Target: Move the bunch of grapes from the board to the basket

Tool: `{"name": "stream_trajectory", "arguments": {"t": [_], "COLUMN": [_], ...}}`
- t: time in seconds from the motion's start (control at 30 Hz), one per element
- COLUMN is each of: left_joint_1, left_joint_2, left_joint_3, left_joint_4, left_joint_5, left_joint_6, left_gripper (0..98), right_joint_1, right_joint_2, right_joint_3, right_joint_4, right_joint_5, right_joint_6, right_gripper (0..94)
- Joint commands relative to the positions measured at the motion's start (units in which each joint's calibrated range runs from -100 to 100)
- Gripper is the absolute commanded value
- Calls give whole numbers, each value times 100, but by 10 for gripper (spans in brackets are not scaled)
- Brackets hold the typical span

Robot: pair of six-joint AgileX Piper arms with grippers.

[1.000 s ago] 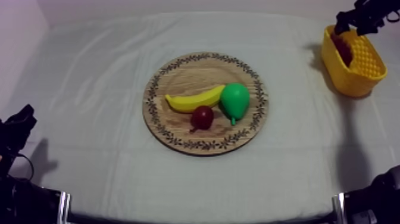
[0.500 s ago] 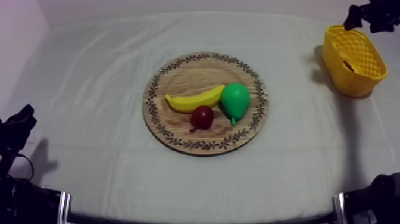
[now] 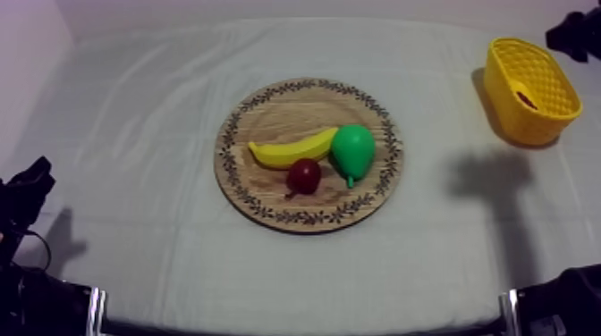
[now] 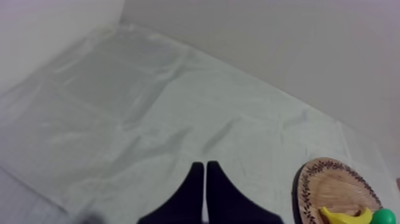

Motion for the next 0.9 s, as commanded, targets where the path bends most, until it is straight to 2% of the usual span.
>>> {"name": "stream_trajectory", "arguments": {"t": [0.0,0.17,0.27,0.57,0.87], "left_joint_1": [-3,-3,-3,-3,-3], "left_joint_2": [5,5,5,5,5], "left_joint_3": [0,0,0,0,0], "left_joint_4": [2,2,2,2,2], "left_joint_5": [-1,-1,-1,-1,-1], "left_joint_6": [0,0,0,0,-1], "left_gripper": [1,1,1,1,1], "right_joint_1": [-187,-369,-391,-408,-406], "right_joint_2": [-1587,-2774,-3308,-4536,-5390], "right_joint_3": [848,1908,2520,4273,5497], "right_joint_4": [84,166,161,140,165], "right_joint_5": [-261,-687,-888,-1411,-1478], "right_joint_6": [-133,-289,-370,-552,-536], "right_gripper": [311,114,51,9,5]}}
